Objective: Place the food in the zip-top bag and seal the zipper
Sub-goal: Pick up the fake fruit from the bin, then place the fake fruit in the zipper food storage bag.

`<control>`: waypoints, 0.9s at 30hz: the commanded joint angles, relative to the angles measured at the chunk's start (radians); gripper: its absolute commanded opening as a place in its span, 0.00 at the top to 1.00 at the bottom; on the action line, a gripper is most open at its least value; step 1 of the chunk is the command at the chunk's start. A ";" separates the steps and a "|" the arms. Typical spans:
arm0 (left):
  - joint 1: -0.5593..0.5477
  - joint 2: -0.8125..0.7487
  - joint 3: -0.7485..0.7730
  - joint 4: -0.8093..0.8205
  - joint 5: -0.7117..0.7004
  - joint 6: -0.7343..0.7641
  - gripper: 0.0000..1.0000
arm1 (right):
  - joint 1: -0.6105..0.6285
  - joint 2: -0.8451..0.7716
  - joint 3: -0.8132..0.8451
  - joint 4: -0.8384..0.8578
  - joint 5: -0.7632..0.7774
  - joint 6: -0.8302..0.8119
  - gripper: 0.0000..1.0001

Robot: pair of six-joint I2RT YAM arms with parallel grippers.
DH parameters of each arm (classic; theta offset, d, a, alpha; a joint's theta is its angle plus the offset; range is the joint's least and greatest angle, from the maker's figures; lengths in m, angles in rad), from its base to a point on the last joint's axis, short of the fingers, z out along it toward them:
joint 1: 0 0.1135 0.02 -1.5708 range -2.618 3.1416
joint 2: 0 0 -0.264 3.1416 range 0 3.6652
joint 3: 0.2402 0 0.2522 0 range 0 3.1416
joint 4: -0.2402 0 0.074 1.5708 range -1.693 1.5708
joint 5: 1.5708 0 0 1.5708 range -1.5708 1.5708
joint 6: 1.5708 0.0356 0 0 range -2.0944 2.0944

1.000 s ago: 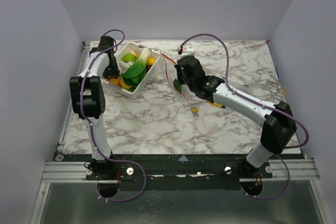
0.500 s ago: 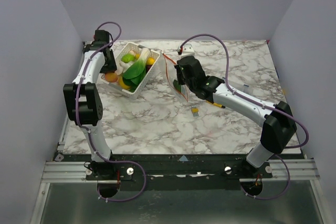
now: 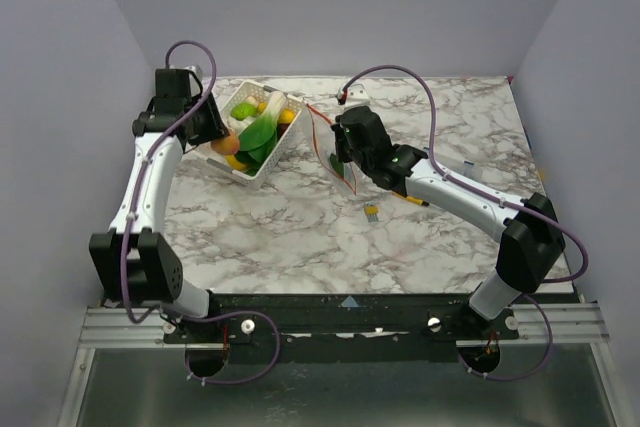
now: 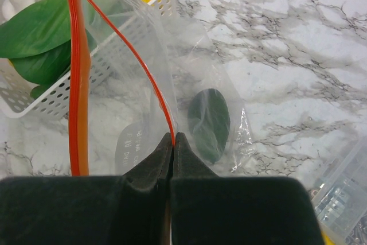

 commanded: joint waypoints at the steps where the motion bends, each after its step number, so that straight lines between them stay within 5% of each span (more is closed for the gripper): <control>1: -0.066 -0.281 -0.216 0.277 0.383 -0.184 1.00 | -0.008 -0.034 0.004 -0.010 -0.029 0.016 0.99; 11: -0.337 -0.571 -0.493 0.756 0.442 -0.319 1.00 | -0.008 -0.045 0.004 -0.023 -0.078 0.037 0.99; 27: -0.441 -0.329 -0.559 1.104 0.391 -0.323 1.00 | -0.008 -0.072 0.024 -0.031 -0.095 0.065 0.99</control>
